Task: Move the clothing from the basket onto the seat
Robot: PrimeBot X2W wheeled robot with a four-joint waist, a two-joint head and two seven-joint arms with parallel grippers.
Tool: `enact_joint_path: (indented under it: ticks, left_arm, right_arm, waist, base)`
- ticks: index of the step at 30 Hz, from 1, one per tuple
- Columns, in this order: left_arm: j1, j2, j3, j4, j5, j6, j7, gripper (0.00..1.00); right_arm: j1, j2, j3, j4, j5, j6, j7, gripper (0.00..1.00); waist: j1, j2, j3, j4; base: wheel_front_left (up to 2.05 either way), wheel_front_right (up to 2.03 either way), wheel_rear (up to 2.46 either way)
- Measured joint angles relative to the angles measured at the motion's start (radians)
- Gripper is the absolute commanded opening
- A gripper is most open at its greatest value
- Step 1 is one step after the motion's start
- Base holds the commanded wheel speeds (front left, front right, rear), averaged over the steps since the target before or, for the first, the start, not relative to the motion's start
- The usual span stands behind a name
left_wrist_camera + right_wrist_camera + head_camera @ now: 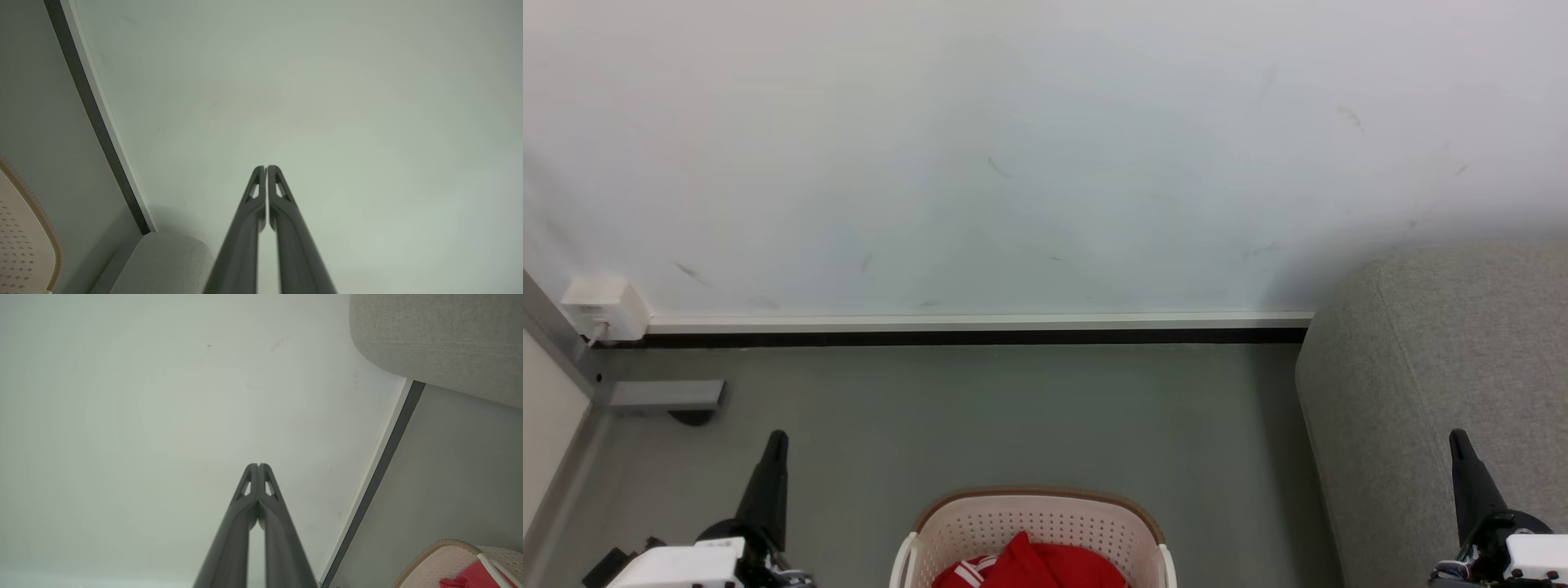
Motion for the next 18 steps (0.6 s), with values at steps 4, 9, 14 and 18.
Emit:
enact_joint_path:
  ticks: [4,9,14,18]
  left_arm:
    - [0.000,0.000,0.000,0.000,0.000,0.000,0.000,0.00]
    - [0.000,0.000,0.000,0.000,0.000,0.000,0.000,0.00]
    - [0.000,0.000,0.000,0.000,0.000,0.000,0.000,0.00]
    - [0.000,0.000,0.000,0.000,0.000,0.000,0.000,0.00]
  right_arm:
    - [0.000,0.000,0.000,0.000,0.000,0.000,0.000,0.00]
    - [0.000,0.000,0.000,0.000,0.000,0.000,0.000,0.00]
    - [0.000,0.000,0.000,0.000,0.000,0.000,0.000,0.00]
    - [0.000,0.000,0.000,0.000,0.000,0.000,0.000,0.00]
  waist:
    - [0.0000,0.0000,0.000,0.000]
    - [0.0000,0.0000,0.000,0.000]
    - [0.0000,0.0000,0.000,0.000]
    - [0.0000,0.0000,0.000,0.000]
  base:
    - [0.00,0.00,0.00]
    - [0.00,0.00,0.00]
    - [0.00,0.00,0.00]
    - [0.00,0.00,0.00]
